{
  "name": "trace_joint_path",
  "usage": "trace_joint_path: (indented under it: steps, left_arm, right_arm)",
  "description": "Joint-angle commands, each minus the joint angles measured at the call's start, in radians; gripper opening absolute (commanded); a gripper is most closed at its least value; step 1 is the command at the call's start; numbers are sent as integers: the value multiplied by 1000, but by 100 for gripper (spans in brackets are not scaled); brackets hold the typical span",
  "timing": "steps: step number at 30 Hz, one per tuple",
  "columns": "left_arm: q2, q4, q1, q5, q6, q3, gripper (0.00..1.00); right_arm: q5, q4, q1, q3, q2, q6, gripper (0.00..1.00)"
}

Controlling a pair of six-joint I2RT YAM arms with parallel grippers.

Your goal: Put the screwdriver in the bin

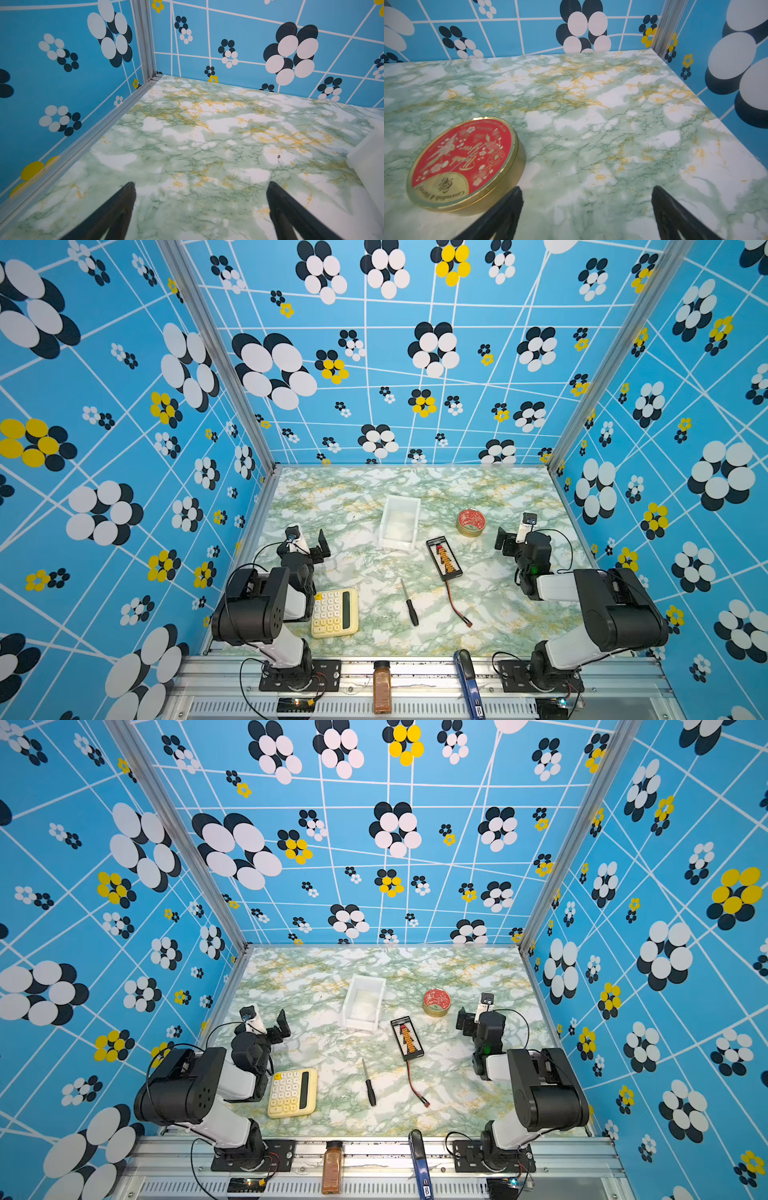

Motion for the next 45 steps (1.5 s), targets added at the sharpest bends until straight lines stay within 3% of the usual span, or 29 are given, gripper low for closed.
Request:
trace_joint_path:
  steps: [1, 30, 35, 38, 40, 45]
  left_arm:
    - [7, 28, -4, -13, -11, -12, 99]
    - [10, 20, -4, -9, -6, -4, 99]
    - [-45, -134, -4, 95, 33, 53, 99]
    - [-142, -306, -5, 189, 68, 101, 99]
    - [-238, -569, -4, 221, 87, 189, 99]
    - [-297, -972, -4, 241, 155, 368, 99]
  right_arm:
    - [-11, -8, -5, 18, -11, -9, 99]
    - [-10, -10, -5, 21, -9, -6, 99]
    - [2, 0, -5, 16, -28, -8, 99]
    - [31, -235, -5, 91, -143, 3, 99]
    - [46, -411, -3, 155, -221, 10, 99]
    - [83, -995, 10, 427, -319, 187, 99]
